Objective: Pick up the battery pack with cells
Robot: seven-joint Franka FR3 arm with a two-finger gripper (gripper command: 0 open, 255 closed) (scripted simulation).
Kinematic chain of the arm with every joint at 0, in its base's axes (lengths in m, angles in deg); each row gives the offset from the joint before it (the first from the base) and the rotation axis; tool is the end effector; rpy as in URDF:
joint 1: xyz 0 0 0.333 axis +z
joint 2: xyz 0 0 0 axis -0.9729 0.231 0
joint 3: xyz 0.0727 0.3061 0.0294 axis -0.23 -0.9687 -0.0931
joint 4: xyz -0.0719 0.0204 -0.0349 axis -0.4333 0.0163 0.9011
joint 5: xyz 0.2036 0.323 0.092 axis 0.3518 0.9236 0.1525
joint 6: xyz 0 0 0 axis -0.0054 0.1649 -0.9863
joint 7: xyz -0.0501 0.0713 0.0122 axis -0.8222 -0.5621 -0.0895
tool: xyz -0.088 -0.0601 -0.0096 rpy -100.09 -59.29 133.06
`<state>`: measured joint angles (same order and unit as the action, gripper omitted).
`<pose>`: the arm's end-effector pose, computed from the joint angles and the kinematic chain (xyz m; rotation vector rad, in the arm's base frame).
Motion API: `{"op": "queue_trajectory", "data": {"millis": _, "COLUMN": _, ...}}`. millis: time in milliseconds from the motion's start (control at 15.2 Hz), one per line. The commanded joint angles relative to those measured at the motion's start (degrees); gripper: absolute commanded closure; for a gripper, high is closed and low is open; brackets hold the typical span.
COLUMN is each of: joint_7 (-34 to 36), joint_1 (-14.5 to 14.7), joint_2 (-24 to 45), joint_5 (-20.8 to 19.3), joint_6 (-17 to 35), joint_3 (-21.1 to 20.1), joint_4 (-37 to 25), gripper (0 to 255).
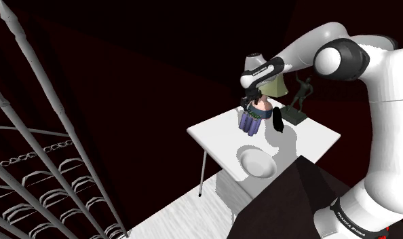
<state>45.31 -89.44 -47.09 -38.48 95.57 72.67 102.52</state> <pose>0.6430 -0.2355 0.2329 2.9252 -0.1469 -0.1130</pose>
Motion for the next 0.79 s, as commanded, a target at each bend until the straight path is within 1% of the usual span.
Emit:
{"op": "queue_trajectory", "data": {"millis": 0, "joint_7": 0.09, "joint_1": -0.15, "joint_2": 1.46, "joint_5": 0.00, "joint_6": 0.89, "joint_3": 0.01, "joint_4": -0.62, "gripper": 0}}
{"op": "queue_trajectory", "data": {"millis": 264, "joint_7": 0.55, "joint_1": -0.24, "joint_2": 3.88, "joint_5": -0.04, "joint_6": 3.06, "joint_3": -0.01, "joint_4": -0.83, "gripper": 0}}
{"op": "queue_trajectory", "data": {"millis": 396, "joint_7": 0.55, "joint_1": -0.24, "joint_2": 3.87, "joint_5": -0.04, "joint_6": 3.06, "joint_3": -0.01, "joint_4": -0.83, "gripper": 0}}
{"op": "queue_trajectory", "data": {"millis": 462, "joint_7": 0.54, "joint_1": -0.25, "joint_2": 3.90, "joint_5": -0.04, "joint_6": 3.07, "joint_3": -0.01, "joint_4": -0.85, "gripper": 255}}
{"op": "queue_trajectory", "data": {"millis": 726, "joint_7": 0.57, "joint_1": -0.23, "joint_2": 3.91, "joint_5": -0.04, "joint_6": 3.10, "joint_3": -0.01, "joint_4": -0.82, "gripper": 255}}
